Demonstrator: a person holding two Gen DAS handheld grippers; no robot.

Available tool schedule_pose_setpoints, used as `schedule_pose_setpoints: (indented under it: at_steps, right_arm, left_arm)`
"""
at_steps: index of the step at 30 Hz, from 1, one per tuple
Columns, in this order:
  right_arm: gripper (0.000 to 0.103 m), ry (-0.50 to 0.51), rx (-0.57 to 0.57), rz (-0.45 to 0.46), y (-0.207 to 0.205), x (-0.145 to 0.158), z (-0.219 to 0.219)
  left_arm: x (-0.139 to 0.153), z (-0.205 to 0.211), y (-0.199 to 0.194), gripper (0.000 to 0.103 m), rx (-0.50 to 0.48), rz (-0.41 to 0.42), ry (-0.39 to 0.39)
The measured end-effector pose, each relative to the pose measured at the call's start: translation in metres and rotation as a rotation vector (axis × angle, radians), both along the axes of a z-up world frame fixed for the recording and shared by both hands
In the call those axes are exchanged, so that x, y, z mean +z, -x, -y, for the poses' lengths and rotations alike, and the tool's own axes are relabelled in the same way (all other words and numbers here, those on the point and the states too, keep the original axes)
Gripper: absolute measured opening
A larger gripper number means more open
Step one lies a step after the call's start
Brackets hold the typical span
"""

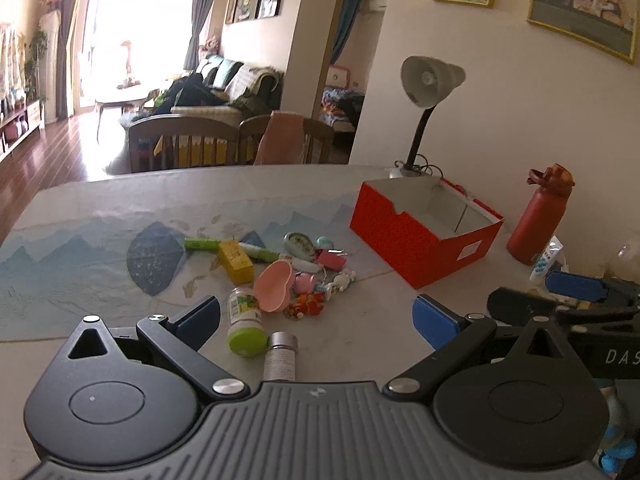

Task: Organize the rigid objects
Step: 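Grasp the green-capped jar with the left tool while the right tool grasps the clear pill bottle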

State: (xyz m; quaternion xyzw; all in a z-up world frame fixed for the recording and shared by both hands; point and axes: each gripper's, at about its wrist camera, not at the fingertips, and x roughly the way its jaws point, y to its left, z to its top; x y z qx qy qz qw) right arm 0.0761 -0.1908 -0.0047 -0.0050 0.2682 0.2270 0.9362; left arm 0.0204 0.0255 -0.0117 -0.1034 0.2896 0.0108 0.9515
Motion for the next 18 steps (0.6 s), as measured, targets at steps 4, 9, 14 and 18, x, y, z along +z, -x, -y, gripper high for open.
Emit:
schedule_pose_setpoints:
  at_steps: [4,9,14,18]
  right_arm:
    - [0.101,0.018,0.035,-0.028,-0.01,-0.009,-0.008]
    - [0.101,0.041,0.103,-0.052,-0.02,-0.022,-0.02]
    - [0.1,0.055,0.147,-0.08,-0.03,-0.038,-0.035]
    - [0.1,0.072,0.175,-0.097,-0.037,-0.05,-0.048]
  left_arm:
    - [-0.005,-0.012,-0.015,0.103,0.036,-0.017,-0.008]
    - [-0.016,-0.029,-0.042,0.103,0.096,-0.045,-0.014]
    - [-0.033,-0.043,-0.067,0.103,0.128,-0.079,-0.038]
    - [-0.05,-0.052,-0.085,0.103,0.154,-0.14,-0.037]
